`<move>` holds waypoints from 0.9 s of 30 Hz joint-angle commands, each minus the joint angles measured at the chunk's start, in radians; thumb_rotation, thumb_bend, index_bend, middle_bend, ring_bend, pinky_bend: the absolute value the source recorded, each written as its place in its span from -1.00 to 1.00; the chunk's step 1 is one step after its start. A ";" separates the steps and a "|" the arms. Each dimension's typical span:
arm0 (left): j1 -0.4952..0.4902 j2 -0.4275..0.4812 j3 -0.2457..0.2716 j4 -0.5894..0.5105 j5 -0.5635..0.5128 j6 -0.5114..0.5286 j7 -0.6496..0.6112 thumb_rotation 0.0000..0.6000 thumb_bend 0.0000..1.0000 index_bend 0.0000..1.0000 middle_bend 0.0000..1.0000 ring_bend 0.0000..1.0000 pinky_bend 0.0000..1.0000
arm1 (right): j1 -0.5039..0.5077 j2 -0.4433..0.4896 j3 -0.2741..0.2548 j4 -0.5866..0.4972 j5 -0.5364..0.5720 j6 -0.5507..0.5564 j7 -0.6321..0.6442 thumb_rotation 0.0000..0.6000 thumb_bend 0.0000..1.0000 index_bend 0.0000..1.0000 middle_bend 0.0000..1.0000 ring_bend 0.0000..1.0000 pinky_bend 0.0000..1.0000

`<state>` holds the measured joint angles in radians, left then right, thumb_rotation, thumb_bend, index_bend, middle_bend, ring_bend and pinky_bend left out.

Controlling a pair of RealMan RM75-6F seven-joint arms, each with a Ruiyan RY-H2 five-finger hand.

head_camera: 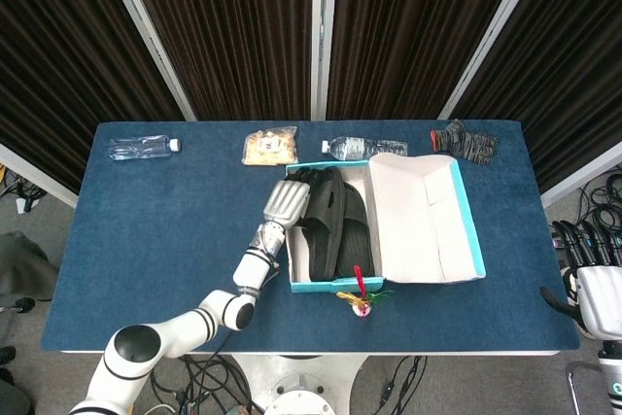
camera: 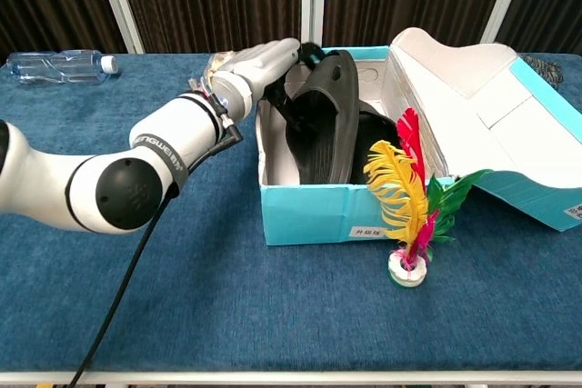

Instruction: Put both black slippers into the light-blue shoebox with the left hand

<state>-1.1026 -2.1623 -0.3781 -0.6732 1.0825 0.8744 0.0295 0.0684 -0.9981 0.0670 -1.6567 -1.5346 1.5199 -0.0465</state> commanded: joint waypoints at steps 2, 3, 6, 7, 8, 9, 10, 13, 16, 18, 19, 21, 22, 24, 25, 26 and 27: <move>0.008 0.016 0.009 -0.022 0.029 0.022 0.014 1.00 -0.96 -0.95 -1.00 -1.00 -0.63 | 0.000 0.000 0.000 0.000 -0.002 0.001 0.002 1.00 -0.86 -1.00 -0.81 -1.00 -0.90; 0.010 0.023 0.010 -0.031 0.031 0.022 0.019 1.00 -0.96 -0.96 -1.00 -1.00 -0.65 | -0.001 0.000 -0.001 0.001 -0.003 0.001 0.003 1.00 -0.86 -1.00 -0.81 -1.00 -0.90; 0.020 0.060 0.011 -0.082 0.032 0.011 0.049 1.00 -0.96 -0.99 -1.00 -1.00 -0.70 | -0.001 0.000 -0.002 0.002 -0.005 0.001 0.005 1.00 -0.86 -1.00 -0.81 -1.00 -0.90; 0.023 0.077 0.011 -0.104 0.029 0.006 0.062 1.00 -0.96 -1.00 -1.00 -1.00 -0.72 | -0.001 0.000 -0.002 0.002 -0.006 0.002 0.006 1.00 -0.86 -1.00 -0.81 -1.00 -0.90; 0.028 0.096 0.011 -0.130 0.024 -0.001 0.080 1.00 -0.96 -1.00 -1.00 -1.00 -0.73 | -0.002 0.001 -0.002 0.002 -0.006 0.002 0.007 1.00 -0.85 -1.00 -0.81 -1.00 -0.90; 0.034 0.131 0.013 -0.173 0.011 -0.025 0.112 1.00 -0.96 -1.00 -1.00 -1.00 -0.74 | -0.002 0.001 -0.002 0.003 -0.007 0.003 0.008 1.00 -0.85 -1.00 -0.81 -1.00 -0.90; 0.039 0.163 0.013 -0.214 -0.006 -0.049 0.142 1.00 -0.96 -1.00 -1.00 -1.00 -0.76 | -0.003 0.001 -0.002 0.003 -0.008 0.004 0.009 1.00 -0.85 -1.00 -0.81 -1.00 -0.90; 0.058 0.287 0.007 -0.382 -0.086 -0.114 0.238 1.00 -0.96 -1.00 -1.00 -1.00 -0.79 | -0.004 0.002 -0.003 0.005 -0.008 0.005 0.013 1.00 -0.85 -1.00 -0.81 -1.00 -0.90; 0.074 0.409 -0.003 -0.545 -0.163 -0.146 0.292 1.00 -0.96 -1.00 -1.00 -1.00 -0.79 | -0.003 0.001 -0.002 0.008 -0.008 0.004 0.016 1.00 -0.85 -1.00 -0.81 -1.00 -0.90; 0.078 0.484 -0.008 -0.636 -0.198 -0.162 0.308 1.00 -0.96 -0.99 -1.00 -1.00 -0.80 | -0.003 -0.001 -0.003 0.009 -0.009 0.003 0.018 1.00 -0.85 -1.00 -0.81 -1.00 -0.90; 0.079 0.511 -0.012 -0.668 -0.209 -0.168 0.307 1.00 -0.92 -0.96 -1.00 -1.00 -0.80 | -0.002 -0.001 -0.003 0.010 -0.010 0.003 0.018 1.00 -0.85 -1.00 -0.81 -1.00 -0.90; 0.077 0.561 -0.014 -0.724 -0.221 -0.186 0.300 1.00 -0.73 -0.88 -1.00 -1.00 -0.80 | -0.001 -0.003 -0.002 0.011 -0.011 0.003 0.018 1.00 -0.85 -1.00 -0.81 -1.00 -0.90; 0.073 0.577 -0.013 -0.740 -0.223 -0.196 0.297 1.00 -0.58 -0.81 -0.98 -1.00 -0.80 | -0.001 -0.003 -0.002 0.012 -0.012 0.002 0.018 1.00 -0.85 -1.00 -0.81 -1.00 -0.90; 0.059 0.601 -0.010 -0.763 -0.215 -0.218 0.287 1.00 -0.35 -0.72 -0.92 -1.00 -0.80 | 0.001 -0.005 -0.002 0.012 -0.012 0.001 0.018 1.00 -0.85 -1.00 -0.81 -1.00 -0.90; 0.053 0.605 -0.009 -0.767 -0.207 -0.224 0.280 1.00 -0.25 -0.67 -0.86 -1.00 -0.80 | 0.001 -0.005 -0.002 0.012 -0.012 0.001 0.019 1.00 -0.85 -1.00 -0.81 -1.00 -0.90; 0.043 0.605 -0.007 -0.766 -0.197 -0.230 0.272 1.00 -0.15 -0.64 -0.82 -1.00 -0.79 | 0.001 -0.006 -0.001 0.012 -0.012 0.000 0.018 1.00 -0.85 -1.00 -0.81 -1.00 -0.90; 0.036 0.601 -0.005 -0.763 -0.190 -0.235 0.266 1.00 -0.06 -0.61 -0.79 -1.00 -0.79 | 0.001 -0.006 -0.001 0.012 -0.012 0.000 0.018 1.00 -0.85 -1.00 -0.81 -1.00 -0.90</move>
<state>-1.0543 -1.5636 -0.3847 -1.4331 0.8849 0.6503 0.3038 0.0699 -1.0038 0.0656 -1.6445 -1.5466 1.5195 -0.0285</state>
